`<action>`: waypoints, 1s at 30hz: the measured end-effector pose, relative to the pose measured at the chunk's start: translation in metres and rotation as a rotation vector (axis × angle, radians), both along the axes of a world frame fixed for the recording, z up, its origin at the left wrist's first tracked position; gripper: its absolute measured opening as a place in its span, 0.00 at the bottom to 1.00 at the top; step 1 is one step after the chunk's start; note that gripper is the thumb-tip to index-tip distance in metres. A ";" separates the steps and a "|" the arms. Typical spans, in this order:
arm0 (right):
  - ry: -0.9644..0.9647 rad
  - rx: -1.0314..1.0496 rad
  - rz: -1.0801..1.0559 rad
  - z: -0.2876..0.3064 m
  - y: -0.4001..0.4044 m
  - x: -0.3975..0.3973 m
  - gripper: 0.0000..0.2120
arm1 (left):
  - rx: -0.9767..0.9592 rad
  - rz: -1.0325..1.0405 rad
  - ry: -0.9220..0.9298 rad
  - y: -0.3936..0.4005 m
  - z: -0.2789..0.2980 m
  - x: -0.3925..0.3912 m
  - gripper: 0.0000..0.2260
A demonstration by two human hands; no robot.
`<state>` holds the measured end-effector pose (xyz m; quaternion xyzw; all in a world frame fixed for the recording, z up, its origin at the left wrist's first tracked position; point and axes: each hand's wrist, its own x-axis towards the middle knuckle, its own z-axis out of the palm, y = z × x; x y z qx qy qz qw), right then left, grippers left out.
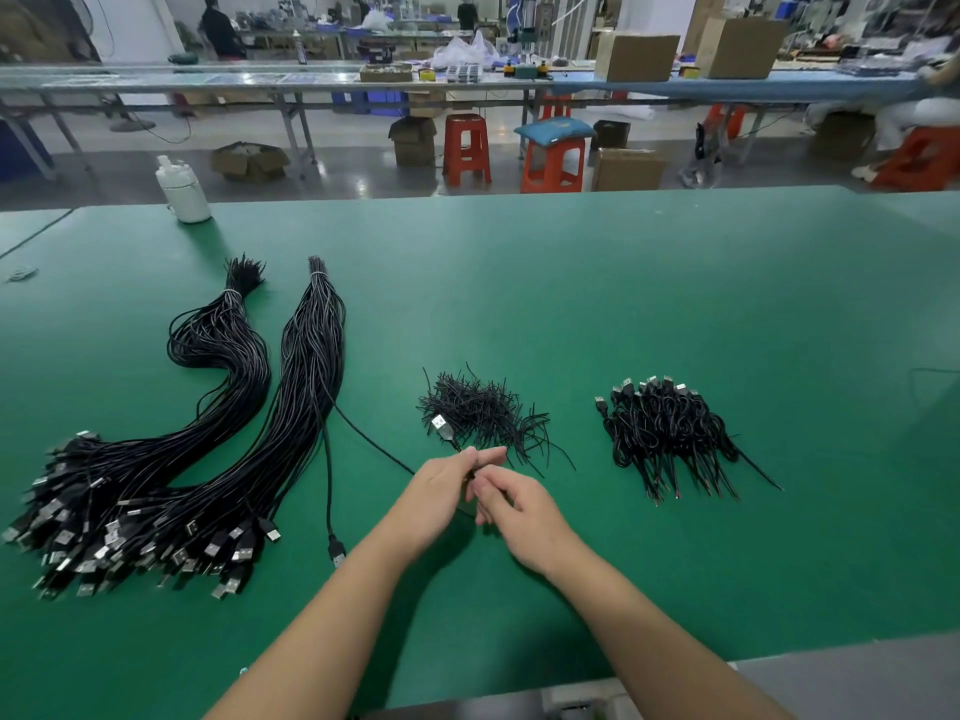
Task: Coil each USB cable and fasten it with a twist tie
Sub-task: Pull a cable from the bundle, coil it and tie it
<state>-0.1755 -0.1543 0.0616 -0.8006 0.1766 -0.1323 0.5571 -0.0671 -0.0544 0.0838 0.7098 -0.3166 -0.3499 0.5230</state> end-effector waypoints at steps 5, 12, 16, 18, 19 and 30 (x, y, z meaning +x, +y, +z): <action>0.036 0.362 0.092 0.014 0.005 0.000 0.16 | -0.177 0.026 0.030 0.004 0.016 0.006 0.20; 0.143 0.283 0.024 0.003 -0.001 -0.001 0.19 | -0.690 0.002 0.756 0.019 0.066 0.037 0.17; 0.109 0.419 -0.018 0.011 -0.014 0.004 0.21 | 0.024 -0.492 0.544 0.036 0.053 0.034 0.20; 0.112 0.431 -0.004 0.015 -0.017 0.006 0.21 | 0.346 -0.484 0.391 0.037 0.036 0.029 0.21; 0.125 0.424 0.008 0.015 -0.016 0.006 0.21 | 0.436 -0.435 0.311 0.035 0.028 0.026 0.20; 0.052 0.527 0.079 0.024 0.014 0.006 0.21 | -0.130 -0.149 0.333 0.030 -0.007 0.022 0.14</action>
